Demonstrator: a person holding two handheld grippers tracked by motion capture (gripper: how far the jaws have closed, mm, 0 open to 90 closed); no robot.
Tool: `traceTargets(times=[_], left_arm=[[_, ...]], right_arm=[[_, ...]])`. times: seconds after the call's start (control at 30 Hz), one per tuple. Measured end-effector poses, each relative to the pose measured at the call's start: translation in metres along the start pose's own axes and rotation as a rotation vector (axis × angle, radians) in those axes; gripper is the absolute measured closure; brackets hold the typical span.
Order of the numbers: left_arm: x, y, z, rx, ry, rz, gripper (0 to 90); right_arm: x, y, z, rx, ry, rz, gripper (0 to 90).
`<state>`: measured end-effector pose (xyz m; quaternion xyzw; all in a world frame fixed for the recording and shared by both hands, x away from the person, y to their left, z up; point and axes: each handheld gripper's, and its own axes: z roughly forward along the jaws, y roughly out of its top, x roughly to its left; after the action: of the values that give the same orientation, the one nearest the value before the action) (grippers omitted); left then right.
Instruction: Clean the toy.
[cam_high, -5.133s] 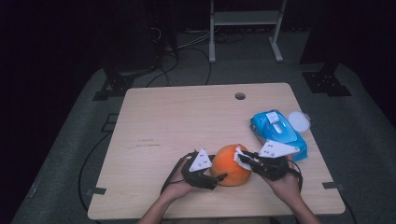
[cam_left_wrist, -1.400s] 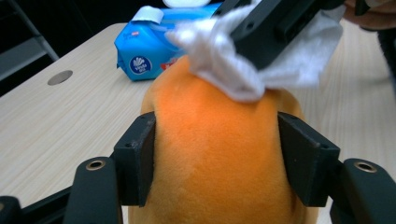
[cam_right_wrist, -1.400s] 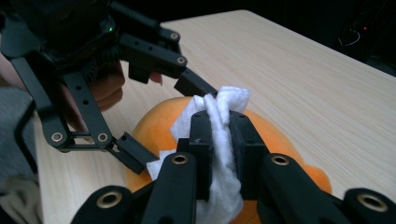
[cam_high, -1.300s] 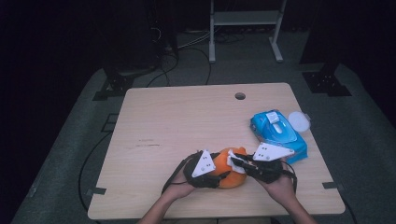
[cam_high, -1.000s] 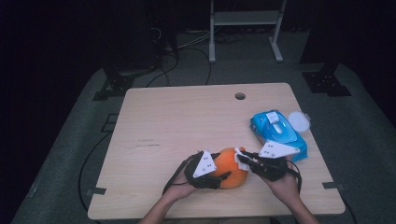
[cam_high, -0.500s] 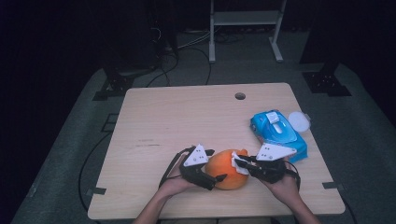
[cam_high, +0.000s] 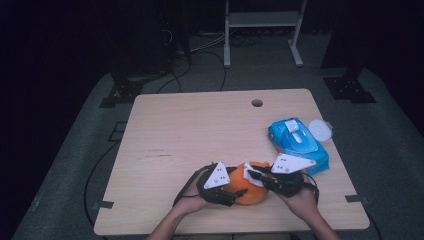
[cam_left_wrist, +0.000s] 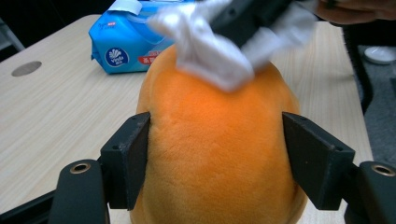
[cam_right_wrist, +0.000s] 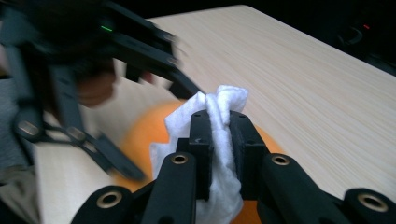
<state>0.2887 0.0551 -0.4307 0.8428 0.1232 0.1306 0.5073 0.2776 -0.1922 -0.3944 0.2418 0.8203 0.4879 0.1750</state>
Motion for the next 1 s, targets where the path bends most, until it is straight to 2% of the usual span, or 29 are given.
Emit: traceTargets(times=[0.03, 0.1, 0.2, 0.27, 0.37, 0.43, 0.5, 0.57, 0.6, 0.67, 0.73, 0.77, 0.87, 0.93, 1.0], left_arm=[[0.003, 0.0, -0.001, -0.008, -0.013, -0.023, 24.0], [0.009, 0.0, -0.001, -0.024, -0.039, -0.103, 16.1], [0.016, -0.002, 0.0, 0.01, -0.041, -0.172, 7.3], [0.019, -0.005, 0.004, 0.043, -0.09, -0.222, 4.9], [0.015, -0.008, 0.007, 0.041, -0.084, -0.19, 9.0], [0.012, -0.006, 0.003, 0.026, -0.038, -0.139, 21.8], [0.008, -0.001, 0.0, 0.004, 0.02, -0.087, 28.4], [0.002, 0.006, -0.001, -0.009, 0.094, -0.011, 30.7], [0.0, 0.007, -0.002, -0.002, 0.114, 0.023, 31.2], [-0.001, 0.007, -0.002, 0.02, 0.121, 0.059, 31.1], [0.0, 0.003, -0.003, 0.022, 0.11, 0.064, 30.7], [0.001, 0.001, -0.004, 0.021, 0.096, 0.062, 30.1], [0.008, -0.003, -0.005, 0.024, 0.018, 0.0, 21.5], [0.013, -0.004, -0.006, 0.03, 0.021, -0.042, 16.7], [0.014, -0.005, -0.005, 0.018, 0.02, -0.055, 16.2]], right_arm=[[-0.004, -0.002, -0.002, 0.005, -0.001, 0.013, 79.7], [-0.009, -0.006, -0.005, 0.008, 0.007, 0.033, 79.8], [-0.008, -0.007, -0.005, 0.007, 0.013, 0.018, 79.8], [-0.006, -0.006, -0.004, 0.011, 0.017, 0.012, 79.8], [-0.006, -0.005, -0.003, 0.018, 0.002, 0.009, 79.7], [-0.006, -0.004, -0.003, 0.021, -0.013, 0.005, 79.8], [-0.005, -0.002, -0.005, 0.001, -0.019, 0.01, 80.0], [-0.001, 0.003, -0.007, -0.023, -0.011, 0.011, 79.9], [0.003, 0.006, -0.006, -0.044, 0.008, 0.013, 79.8], [0.009, 0.009, -0.001, -0.048, 0.041, 0.014, 79.6], [0.013, 0.009, 0.004, -0.035, 0.027, -0.005, 79.5], [0.011, 0.008, 0.004, -0.03, 0.024, 0.001, 79.3], [-0.002, 0.0, 0.001, -0.023, 0.011, 0.037, 78.6], [-0.009, -0.007, 0.0, -0.017, 0.025, 0.088, 78.6], [-0.013, -0.01, 0.001, -0.015, 0.03, 0.108, 78.5]])
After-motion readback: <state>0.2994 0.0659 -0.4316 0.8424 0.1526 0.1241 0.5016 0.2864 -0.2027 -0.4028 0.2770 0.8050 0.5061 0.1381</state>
